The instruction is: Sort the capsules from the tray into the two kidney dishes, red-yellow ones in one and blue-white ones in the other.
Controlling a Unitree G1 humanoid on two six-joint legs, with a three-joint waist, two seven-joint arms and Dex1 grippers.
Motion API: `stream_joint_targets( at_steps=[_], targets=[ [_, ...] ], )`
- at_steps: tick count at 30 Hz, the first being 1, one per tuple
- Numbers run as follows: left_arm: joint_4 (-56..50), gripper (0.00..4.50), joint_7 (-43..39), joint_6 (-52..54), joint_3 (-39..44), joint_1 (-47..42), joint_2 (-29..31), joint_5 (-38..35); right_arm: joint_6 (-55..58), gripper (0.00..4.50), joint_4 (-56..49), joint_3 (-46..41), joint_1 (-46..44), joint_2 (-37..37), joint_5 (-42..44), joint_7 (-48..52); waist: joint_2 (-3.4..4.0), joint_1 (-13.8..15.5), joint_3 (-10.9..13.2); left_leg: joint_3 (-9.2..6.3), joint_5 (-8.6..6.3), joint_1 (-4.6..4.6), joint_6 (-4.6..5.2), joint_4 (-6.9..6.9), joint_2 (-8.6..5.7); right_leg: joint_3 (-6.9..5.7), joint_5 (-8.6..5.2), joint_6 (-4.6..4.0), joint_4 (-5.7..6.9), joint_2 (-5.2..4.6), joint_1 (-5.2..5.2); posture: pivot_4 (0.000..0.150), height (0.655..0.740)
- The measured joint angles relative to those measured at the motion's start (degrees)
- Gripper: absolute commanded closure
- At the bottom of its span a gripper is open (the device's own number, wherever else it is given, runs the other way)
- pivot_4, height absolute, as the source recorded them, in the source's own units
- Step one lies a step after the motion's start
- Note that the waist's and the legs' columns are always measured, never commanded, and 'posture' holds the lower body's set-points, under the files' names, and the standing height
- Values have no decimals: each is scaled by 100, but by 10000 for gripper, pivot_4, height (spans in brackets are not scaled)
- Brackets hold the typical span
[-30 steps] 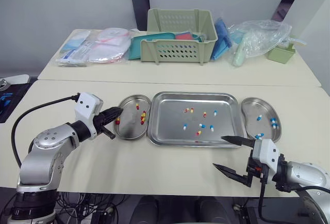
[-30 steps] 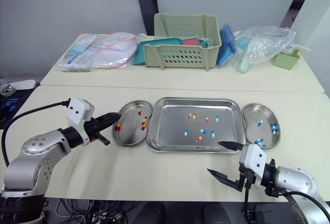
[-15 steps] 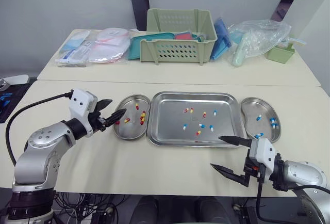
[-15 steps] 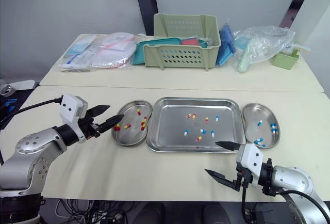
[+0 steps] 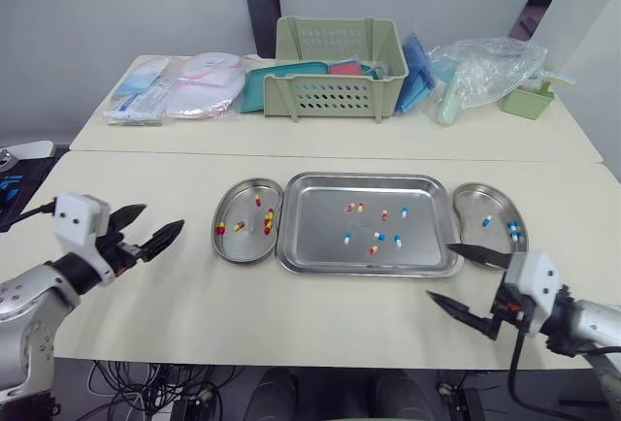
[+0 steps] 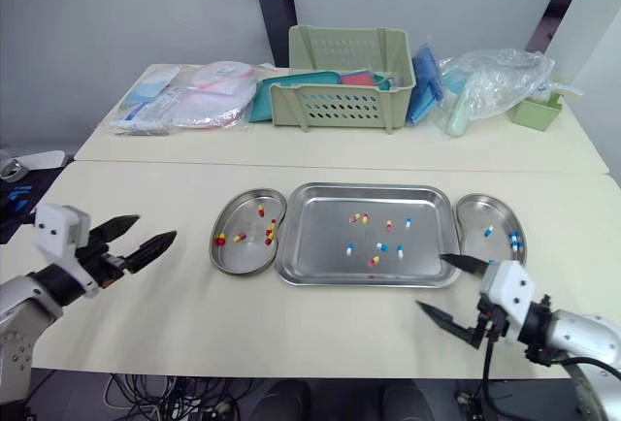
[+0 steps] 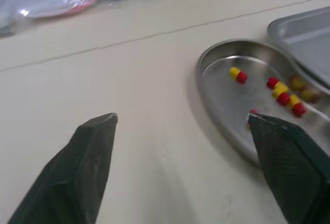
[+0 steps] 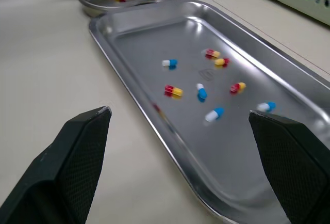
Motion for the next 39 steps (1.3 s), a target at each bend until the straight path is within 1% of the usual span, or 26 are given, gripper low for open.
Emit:
stream_joint_targets(
  at_steps=[2, 6, 10, 22, 26, 28, 31, 33, 35, 39],
  targets=[
    [459, 122, -140, -383, 150, 329, 89, 162, 17, 0, 544, -537, 133, -265, 44, 221, -1, -1, 0, 3, 0, 2, 0, -1, 0, 3, 0, 0, 0, 0, 0, 1500, 7390],
    [1120, 122, -326, -899, 186, 843, 104, 426, -23, 0, 1692, -1254, 248, -722, -12, 616, -3, -3, 1, 6, -1, 5, 1, -4, 2, 4, 0, -1, 0, 1, 0, 1500, 7390],
    [1338, 122, -359, -1160, 188, 1007, 99, 470, -30, 0, 2234, -1501, 278, -905, -87, 769, -3, -5, 1, 9, -1, 4, 1, -4, 1, 6, 0, -1, 0, 0, 1, 1500, 7390],
    [1325, 122, -415, -1336, 193, 1350, 93, 382, -109, 0, 2617, -1599, 228, -907, -356, 787, -3, -6, 1, 9, -1, 4, 1, -4, 2, 7, -1, -1, -1, 0, 0, 1500, 7390],
    [997, 122, -856, -1335, 196, 1750, 89, 181, -202, 0, 2849, -1665, 262, -907, -462, 810, -2, -7, 1, 11, -1, 4, 1, -5, 2, 7, -1, -1, -1, 0, 0, 1500, 7390],
    [538, 122, -1282, -1527, 165, 2010, -11, 16, -258, 0, 2934, -1733, 316, -908, -493, 826, -2, -6, 1, 16, -1, 3, 1, -5, 2, 11, 0, 0, -3, -1, 0, 1500, 7390],
    [-84, 122, -1654, -1715, -5, 2189, -205, -174, -274, 0, 2969, -1774, 335, -909, -515, 836, -1, -5, 0, 16, -1, 4, 1, -4, 2, 11, 0, -1, -2, 0, 2, 1500, 7390],
    [-655, 122, -1847, -1744, -260, 2297, -338, -325, -276, 0, 2969, -1776, 340, -913, -516, 852, 0, -5, 0, 18, -1, 4, 1, -4, 2, 14, 0, -1, -3, -1, 3, 1500, 7390],
    [-1204, 122, -1976, -1760, -620, 2337, -453, -393, -276, 0, 2955, -1777, 351, -914, -515, 879, 0, -4, 0, 19, -1, 4, 0, -4, 2, 14, 0, 0, -4, 0, 3, 1500, 7390],
    [-1906, 122, -1833, -1609, -1119, 2209, -583, -491, -270, 0, 2942, -1836, 426, -916, -515, 916, 4, -3, -2, 20, -1, 4, 1, -2, 1, 15, 0, 1, -5, 0, 6, 1500, 7390]
  ],
)
